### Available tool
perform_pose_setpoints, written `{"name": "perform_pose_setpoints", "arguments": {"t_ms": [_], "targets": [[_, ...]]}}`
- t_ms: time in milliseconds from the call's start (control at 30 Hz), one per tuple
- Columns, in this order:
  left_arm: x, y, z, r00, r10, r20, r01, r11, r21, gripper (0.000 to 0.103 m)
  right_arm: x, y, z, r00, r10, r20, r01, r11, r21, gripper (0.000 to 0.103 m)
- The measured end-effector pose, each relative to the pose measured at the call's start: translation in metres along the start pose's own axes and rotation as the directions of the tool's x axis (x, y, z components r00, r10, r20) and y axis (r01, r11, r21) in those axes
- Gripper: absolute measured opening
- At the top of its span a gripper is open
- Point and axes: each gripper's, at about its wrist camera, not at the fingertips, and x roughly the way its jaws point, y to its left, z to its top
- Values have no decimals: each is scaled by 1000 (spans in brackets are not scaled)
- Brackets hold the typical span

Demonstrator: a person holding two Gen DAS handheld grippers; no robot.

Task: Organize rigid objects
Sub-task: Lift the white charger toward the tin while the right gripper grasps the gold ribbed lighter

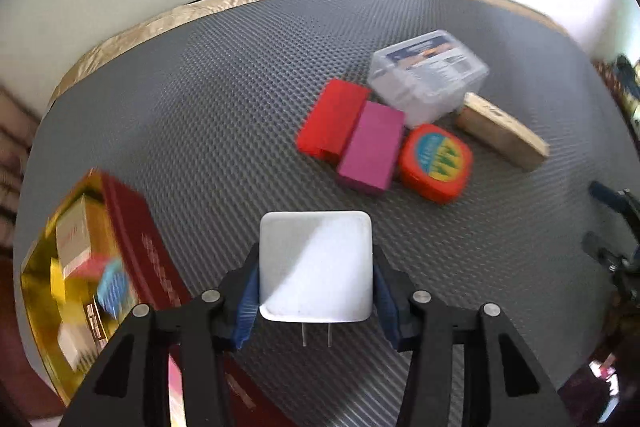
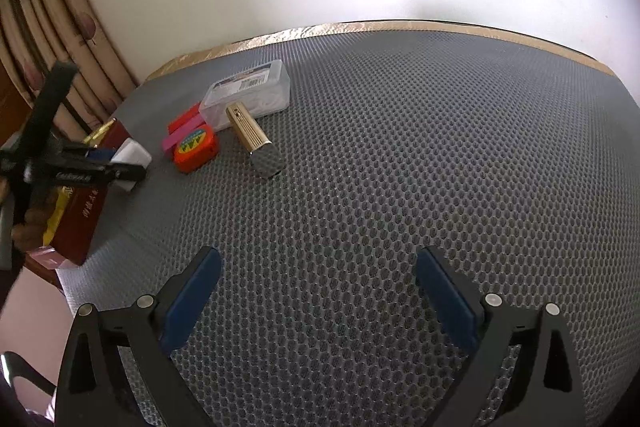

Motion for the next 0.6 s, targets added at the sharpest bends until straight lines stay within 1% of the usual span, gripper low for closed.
{"name": "perform_pose_setpoints", "arguments": {"t_ms": [67, 167, 233, 267, 333, 400, 500, 533, 600], "targets": [[-12, -3, -9, 999, -33, 15, 33, 999, -32, 50, -4, -2, 3, 999, 28, 16, -28, 1000, 2, 98], [-30, -8, -21, 997, -78, 24, 80, 995, -67, 51, -5, 2, 13, 998, 58, 24, -57, 998, -25, 98], [-41, -15, -32, 995, -96, 34, 98, 993, -71, 50, -4, 9, 21, 998, 57, 36, -54, 996, -67, 96], [-45, -15, -35, 994, -102, 40, 105, 992, -75, 51, -2, 13, 26, 998, 61, 35, -57, 994, -93, 93], [-55, -18, -45, 992, -117, 49, 121, 989, -84, 51, 5, 24, 36, 997, 66, 32, -61, 987, -147, 91], [-70, -22, -59, 991, -123, 59, 128, 988, -91, 51, 12, 32, 44, 997, 82, 10, -79, 981, -180, 85], [-85, -15, -68, 990, -115, 83, 124, 986, -110, 51, 24, 45, 57, 998, 65, -10, -65, 967, -247, 81], [-90, -13, -70, 990, -113, 89, 123, 986, -113, 51, 27, 47, 60, 998, 61, -16, -63, 963, -261, 78], [-96, -6, -75, 990, -102, 101, 115, 984, -133, 51, 34, 51, 68, 998, 57, -27, -63, 958, -280, 77]]}}
